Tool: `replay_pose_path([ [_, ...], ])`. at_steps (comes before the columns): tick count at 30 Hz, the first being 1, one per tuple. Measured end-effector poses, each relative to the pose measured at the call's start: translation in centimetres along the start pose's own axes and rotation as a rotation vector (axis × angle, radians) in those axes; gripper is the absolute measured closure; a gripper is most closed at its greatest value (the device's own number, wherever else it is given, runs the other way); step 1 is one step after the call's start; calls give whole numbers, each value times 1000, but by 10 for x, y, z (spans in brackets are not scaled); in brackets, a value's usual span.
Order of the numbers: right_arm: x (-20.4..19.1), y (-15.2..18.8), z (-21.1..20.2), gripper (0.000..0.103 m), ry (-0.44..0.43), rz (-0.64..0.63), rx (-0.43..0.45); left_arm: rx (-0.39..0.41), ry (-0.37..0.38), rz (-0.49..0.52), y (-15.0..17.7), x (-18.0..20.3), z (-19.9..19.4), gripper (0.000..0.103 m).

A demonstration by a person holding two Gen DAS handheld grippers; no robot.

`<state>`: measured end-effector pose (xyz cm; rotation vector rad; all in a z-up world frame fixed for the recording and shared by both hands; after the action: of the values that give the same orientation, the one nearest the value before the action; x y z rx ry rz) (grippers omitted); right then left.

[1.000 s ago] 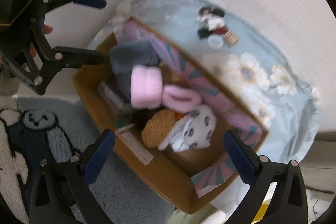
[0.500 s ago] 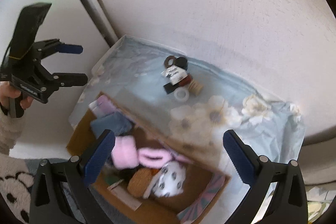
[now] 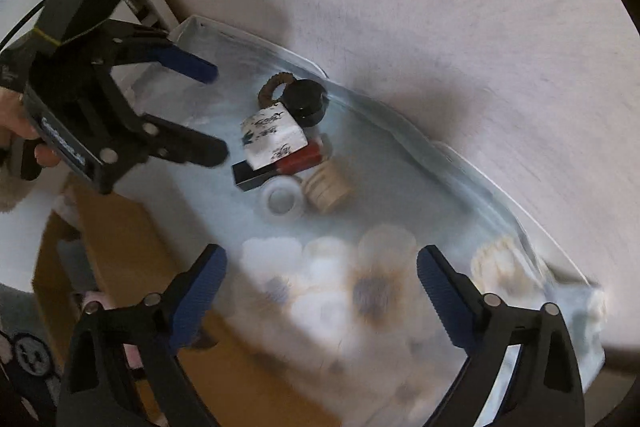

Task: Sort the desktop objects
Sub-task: 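Move both tools back over the tray toward the small items, then grasp the white printed tissue pack with the left tool while the right grasps the beige jar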

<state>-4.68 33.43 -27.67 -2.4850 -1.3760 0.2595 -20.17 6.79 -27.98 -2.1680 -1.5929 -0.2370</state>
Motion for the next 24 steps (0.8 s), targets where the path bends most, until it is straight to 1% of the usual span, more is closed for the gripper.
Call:
replay_pose_path([
  [1,1,-2,6,12,-14,-11,-1,-5,4,-8,0,-2,6,6],
  [2,1,-3,10,15,-17,-23,-1,-8,8,-14,-1,-3,11,9],
  [3,2,-5,15,16,-8,-36,-2,-12,9,-18,-1,-5,15,12],
  [4,3,-6,21,17,8,-48,-9,-20,5,-26,-1,-7,20,13],
  [6,2,-8,27,32,-11,-61,-16,-28,18,-50,0,-10,28,13],
  [11,-4,-16,36,32,-50,-111,-5,-28,55,-86,-5,-11,34,13],
  [14,-7,-21,40,33,-77,-144,2,-24,97,-120,-8,-12,35,13],
  [18,-6,-24,45,40,-106,-160,-4,-48,139,-158,-7,-15,41,16],
  [22,-6,-25,48,45,-129,-186,-11,-65,140,-166,-7,-17,44,17],
  [24,-7,-24,49,54,-138,-194,-19,-69,137,-167,-8,-17,46,20],
])
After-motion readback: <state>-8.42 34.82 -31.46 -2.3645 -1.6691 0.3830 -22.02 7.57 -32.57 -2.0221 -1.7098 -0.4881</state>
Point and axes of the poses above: each gripper's, at about its wrist camera, not at the fingertips, and z roughly the way its jaws point, x to its right, y to its underside, the point moved 9 cm from there along z, roughly the way its jaws point, and after that the axes turned 7 degrees about y, right-handed, at the moved point
